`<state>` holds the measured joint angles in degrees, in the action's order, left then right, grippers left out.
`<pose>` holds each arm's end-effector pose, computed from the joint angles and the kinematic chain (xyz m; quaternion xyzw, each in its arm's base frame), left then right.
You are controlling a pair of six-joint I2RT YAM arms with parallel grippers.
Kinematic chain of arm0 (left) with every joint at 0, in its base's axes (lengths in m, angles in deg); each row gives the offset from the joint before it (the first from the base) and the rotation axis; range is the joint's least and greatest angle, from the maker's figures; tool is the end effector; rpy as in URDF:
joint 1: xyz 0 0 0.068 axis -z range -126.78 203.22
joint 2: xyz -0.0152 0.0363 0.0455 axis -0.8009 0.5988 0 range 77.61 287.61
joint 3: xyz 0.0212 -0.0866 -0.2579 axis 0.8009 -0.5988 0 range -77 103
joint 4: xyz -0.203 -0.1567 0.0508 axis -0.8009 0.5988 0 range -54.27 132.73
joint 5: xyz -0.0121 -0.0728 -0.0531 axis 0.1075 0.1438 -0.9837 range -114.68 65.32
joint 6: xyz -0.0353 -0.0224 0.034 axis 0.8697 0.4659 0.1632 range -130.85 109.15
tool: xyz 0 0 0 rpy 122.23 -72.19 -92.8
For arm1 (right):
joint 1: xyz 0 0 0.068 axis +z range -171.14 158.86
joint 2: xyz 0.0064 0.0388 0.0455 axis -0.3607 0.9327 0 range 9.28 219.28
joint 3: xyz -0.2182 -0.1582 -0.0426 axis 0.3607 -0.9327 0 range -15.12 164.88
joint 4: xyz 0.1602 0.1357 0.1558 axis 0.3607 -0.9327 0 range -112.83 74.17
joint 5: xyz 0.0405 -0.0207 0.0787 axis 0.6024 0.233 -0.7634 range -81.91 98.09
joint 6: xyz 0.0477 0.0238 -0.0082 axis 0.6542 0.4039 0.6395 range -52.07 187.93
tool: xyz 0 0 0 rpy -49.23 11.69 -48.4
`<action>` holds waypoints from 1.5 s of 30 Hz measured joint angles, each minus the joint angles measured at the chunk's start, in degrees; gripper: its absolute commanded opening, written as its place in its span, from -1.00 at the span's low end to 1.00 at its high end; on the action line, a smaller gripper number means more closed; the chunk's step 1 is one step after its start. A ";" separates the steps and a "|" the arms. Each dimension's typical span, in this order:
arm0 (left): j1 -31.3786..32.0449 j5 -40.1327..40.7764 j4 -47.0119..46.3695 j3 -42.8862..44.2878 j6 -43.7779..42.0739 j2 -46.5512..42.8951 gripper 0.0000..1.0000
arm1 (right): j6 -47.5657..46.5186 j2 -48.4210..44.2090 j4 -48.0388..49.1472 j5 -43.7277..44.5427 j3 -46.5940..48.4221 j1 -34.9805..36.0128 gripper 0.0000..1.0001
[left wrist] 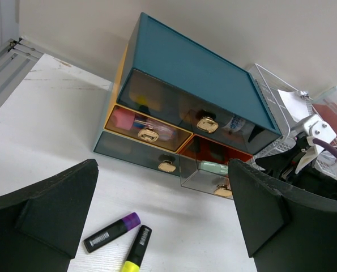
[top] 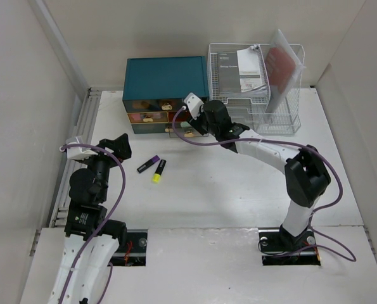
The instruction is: Organize the desk
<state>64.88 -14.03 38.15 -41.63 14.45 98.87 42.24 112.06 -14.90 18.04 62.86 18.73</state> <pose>0.1027 -0.0146 0.3493 -0.1461 0.6157 -0.1891 0.7509 0.3306 0.2680 0.2785 -0.4123 0.7275 -0.0050 0.5484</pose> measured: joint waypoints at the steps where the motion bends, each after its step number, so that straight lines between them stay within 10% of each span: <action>1: 0.00 0.00 0.00 0.00 -0.02 0.00 0.96 | 0.00 -0.02 -0.02 -0.15 0.00 0.00 0.10; 7: 0.00 0.00 0.00 0.00 0.00 0.00 0.96 | 0.33 -3.39 -0.02 -6.10 -1.25 0.00 -1.00; 23: 0.00 -0.04 0.00 0.00 0.00 0.00 0.96 | -11.43 6.34 -23.26 -34.27 14.23 0.02 -1.00; 45: 0.00 -0.09 0.00 0.00 0.00 0.00 0.96 | 2.25 11.15 -9.27 3.43 11.06 0.70 -1.00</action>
<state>64.88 -14.11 38.15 -41.63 14.45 98.87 44.49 123.21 -24.17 21.48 73.92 19.43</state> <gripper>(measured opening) 0.982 0.009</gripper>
